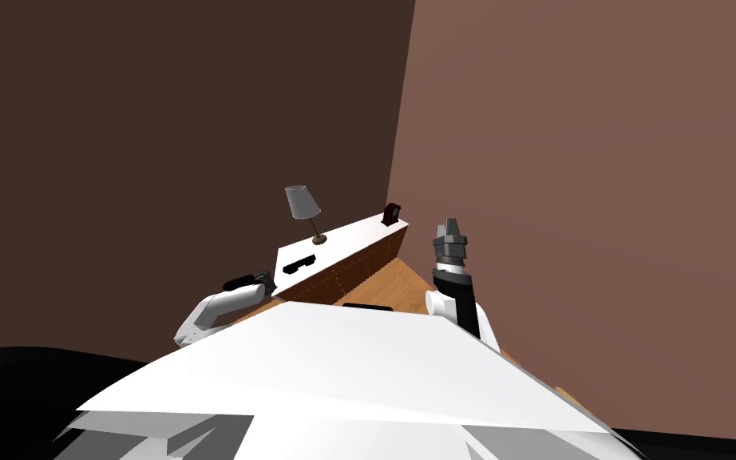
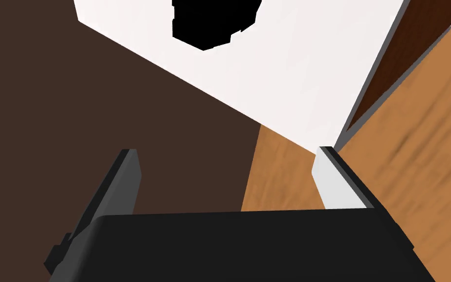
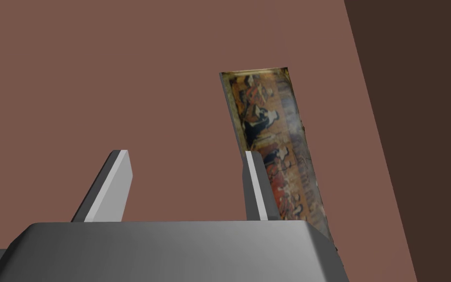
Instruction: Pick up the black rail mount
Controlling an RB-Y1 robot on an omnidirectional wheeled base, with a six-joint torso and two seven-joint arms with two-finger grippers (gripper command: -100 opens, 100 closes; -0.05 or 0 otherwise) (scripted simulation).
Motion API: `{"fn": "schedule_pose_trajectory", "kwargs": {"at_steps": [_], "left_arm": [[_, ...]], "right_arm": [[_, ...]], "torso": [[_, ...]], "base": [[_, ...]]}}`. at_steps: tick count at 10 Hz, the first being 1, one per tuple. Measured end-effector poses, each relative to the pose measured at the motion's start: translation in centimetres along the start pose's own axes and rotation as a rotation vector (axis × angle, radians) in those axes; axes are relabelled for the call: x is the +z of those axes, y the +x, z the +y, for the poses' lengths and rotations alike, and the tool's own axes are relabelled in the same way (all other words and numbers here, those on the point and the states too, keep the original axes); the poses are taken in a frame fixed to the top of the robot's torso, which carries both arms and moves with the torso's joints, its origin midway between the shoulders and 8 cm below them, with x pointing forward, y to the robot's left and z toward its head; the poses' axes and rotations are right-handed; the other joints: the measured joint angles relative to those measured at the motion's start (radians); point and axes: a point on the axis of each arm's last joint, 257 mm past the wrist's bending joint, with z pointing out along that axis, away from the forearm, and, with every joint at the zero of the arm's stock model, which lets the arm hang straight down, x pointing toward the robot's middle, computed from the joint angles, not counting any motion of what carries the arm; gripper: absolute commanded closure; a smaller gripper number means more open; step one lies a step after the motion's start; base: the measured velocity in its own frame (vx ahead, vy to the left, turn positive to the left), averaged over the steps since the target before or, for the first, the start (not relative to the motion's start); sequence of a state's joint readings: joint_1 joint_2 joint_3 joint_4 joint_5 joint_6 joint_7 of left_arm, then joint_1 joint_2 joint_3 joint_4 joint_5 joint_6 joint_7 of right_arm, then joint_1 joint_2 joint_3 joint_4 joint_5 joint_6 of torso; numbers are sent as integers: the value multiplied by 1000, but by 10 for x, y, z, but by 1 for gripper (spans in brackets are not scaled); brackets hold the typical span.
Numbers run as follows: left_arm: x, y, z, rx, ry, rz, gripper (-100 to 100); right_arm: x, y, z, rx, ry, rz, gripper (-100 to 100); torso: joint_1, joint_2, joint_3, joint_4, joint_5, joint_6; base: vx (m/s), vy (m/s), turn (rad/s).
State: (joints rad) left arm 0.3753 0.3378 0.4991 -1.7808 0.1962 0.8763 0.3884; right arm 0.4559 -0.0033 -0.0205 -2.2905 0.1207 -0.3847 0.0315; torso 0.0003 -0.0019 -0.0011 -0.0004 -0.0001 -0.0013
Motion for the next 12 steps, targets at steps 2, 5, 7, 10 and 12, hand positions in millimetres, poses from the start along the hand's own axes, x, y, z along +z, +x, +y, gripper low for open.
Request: {"fn": "schedule_pose_trajectory", "kwargs": {"at_steps": [2,5,7,10,12], "left_arm": [[4,-15,12,-34,-66,-30,-100],[7,-28,28,-65,-141,-61,-100],[8,-39,39,-95,-200,-83,-100],[6,-51,53,-128,-275,-108,-100],[4,-58,64,-155,-336,-126,-100]], "right_arm": [[0,0,0,0,0,0,0],[0,0,0,0,0,0,0],[0,0,0,0,0,0,0],[0,0,0,0,0,0,0],[0,0,0,0,0,0,0]], "torso": [[1,-1,-1,0,0,1],[0,-1,-1,0,0,0],[0,-2,-1,0,0,0],[2,-3,-2,-1,0,0],[2,-3,-2,-1,0,0]], "base": [[62,4,-164],[59,6,-117],[62,12,-129],[84,31,-141],[77,44,-149]]}}
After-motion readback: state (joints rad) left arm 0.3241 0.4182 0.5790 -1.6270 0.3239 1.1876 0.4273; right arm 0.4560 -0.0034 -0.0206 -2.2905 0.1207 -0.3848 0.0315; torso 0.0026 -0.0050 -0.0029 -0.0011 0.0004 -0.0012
